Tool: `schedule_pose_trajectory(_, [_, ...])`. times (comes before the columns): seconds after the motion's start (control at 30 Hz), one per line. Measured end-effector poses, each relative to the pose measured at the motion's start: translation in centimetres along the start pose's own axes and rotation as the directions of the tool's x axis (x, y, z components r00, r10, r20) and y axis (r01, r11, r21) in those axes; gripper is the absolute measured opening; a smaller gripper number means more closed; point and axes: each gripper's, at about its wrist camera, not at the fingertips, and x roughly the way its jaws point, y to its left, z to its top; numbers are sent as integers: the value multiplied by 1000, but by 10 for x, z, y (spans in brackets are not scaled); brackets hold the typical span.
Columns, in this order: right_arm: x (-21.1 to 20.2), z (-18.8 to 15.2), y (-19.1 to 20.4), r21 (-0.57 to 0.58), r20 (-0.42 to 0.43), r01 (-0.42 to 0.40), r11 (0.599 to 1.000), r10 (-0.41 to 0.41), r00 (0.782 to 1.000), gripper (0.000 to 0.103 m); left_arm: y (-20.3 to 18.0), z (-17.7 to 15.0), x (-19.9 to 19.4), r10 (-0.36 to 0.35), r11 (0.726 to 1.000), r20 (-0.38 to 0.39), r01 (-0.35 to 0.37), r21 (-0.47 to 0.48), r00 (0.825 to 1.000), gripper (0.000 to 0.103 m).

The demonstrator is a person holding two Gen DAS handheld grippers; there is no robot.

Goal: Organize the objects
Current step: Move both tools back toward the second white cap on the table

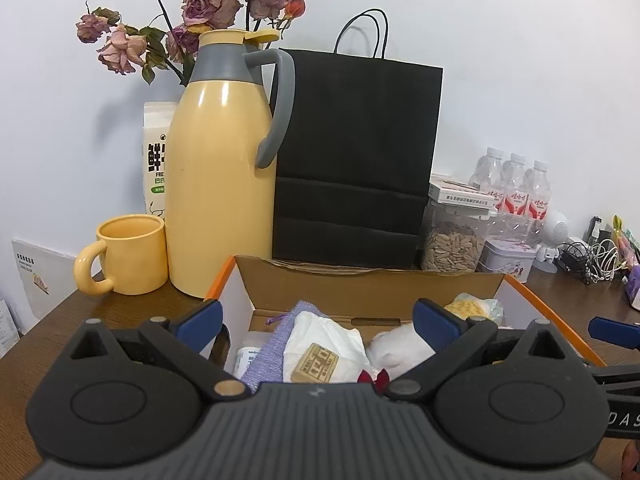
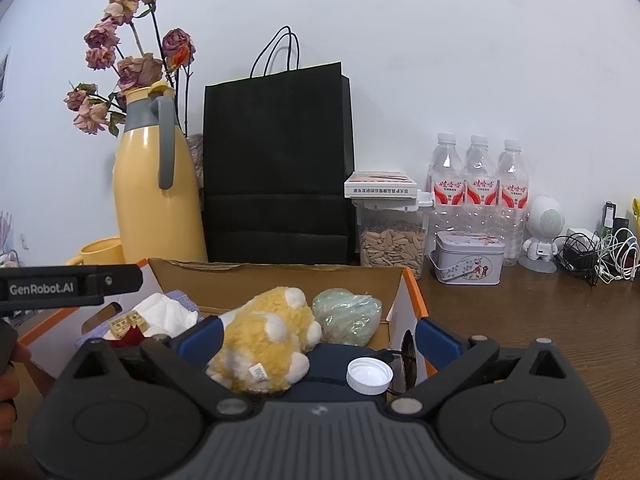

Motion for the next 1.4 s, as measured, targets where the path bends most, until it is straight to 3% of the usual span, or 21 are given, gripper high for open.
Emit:
schedule_pose_trajectory(0.23, [-14,-2,5,-19,17,2,1000,-1,1000,103,1,-1,-10,-7,1000,14,7,-6,1000,103])
schedule_pose_trajectory(0.6, [-54,-12,27,-77,56,-31,997,35,998,103,21,-17,-52,43,999,24,-43,-7,999,103])
schedule_pose_trajectory(0.73, [-67,-24,41,-116,36,-58,992,63,997,103,31,-31,-73,56,998,2,-56,-11,998,103])
schedule_pose_trajectory(0.9, [-78,-40,61,-159,-52,-129,979,122,991,100,38,-45,-97,56,998,-53,-56,7,997,103])
schedule_pose_trajectory(1.0, [-84,-51,74,-180,-133,-198,964,176,975,87,43,-52,-114,51,999,-64,-51,10,997,103])
schedule_pose_trajectory(1.07, [-87,-58,84,-196,-186,-238,951,202,961,67,49,-57,-123,46,999,-80,-46,3,996,103])
schedule_pose_trajectory(1.13, [-89,-64,91,-200,-229,-269,942,222,948,56,55,-60,-131,47,999,-90,-47,-5,995,103])
schedule_pose_trajectory(1.23, [-90,-69,96,-188,-267,-301,935,246,932,54,67,-64,-143,53,998,-97,-55,-21,994,103])
schedule_pose_trajectory(1.4, [-75,-73,113,-167,-340,-344,924,273,900,36,85,-70,-160,68,996,-105,-74,-54,992,103])
